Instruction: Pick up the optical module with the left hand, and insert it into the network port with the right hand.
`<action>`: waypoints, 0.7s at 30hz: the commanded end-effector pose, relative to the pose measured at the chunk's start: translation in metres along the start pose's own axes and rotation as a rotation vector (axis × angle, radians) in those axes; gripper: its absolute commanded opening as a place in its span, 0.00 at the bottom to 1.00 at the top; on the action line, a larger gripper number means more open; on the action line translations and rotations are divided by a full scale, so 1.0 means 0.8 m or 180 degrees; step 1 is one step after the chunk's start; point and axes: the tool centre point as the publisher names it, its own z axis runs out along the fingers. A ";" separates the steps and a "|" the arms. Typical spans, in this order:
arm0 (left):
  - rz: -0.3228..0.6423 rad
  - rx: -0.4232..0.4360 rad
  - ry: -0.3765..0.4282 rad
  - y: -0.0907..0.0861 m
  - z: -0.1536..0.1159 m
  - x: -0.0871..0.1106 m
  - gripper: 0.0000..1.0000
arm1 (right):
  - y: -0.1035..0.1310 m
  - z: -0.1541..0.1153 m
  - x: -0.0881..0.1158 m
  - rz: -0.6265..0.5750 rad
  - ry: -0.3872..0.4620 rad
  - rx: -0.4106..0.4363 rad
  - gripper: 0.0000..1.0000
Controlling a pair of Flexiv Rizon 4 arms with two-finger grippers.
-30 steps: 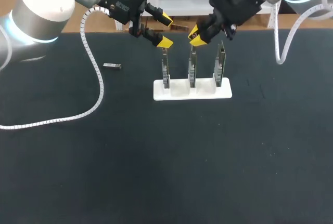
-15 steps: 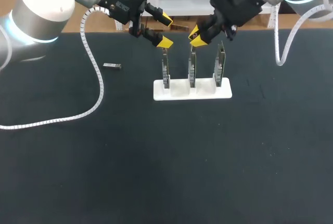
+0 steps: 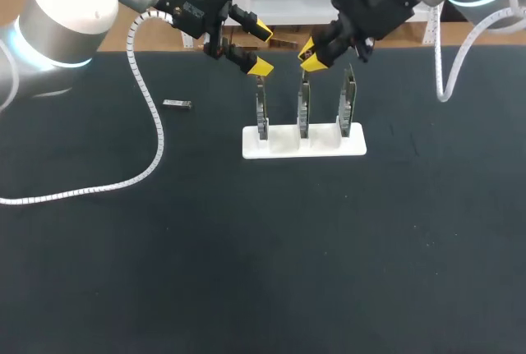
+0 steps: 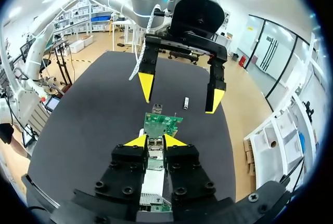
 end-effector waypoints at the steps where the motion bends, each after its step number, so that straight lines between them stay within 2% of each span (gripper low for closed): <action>1: -0.0003 -0.0002 0.0011 -0.001 0.000 0.000 1.00 | 0.005 0.000 0.000 0.0005 0.0001 0.0012 0.00; 13: -0.0003 -0.0002 0.0011 -0.001 0.000 0.000 1.00 | 0.008 0.005 0.005 0.0063 -0.0017 -0.0014 0.00; 21: -0.0003 -0.0002 0.0011 -0.001 0.000 0.000 1.00 | 0.005 -0.003 -0.003 -0.0015 -0.0004 -0.0010 0.00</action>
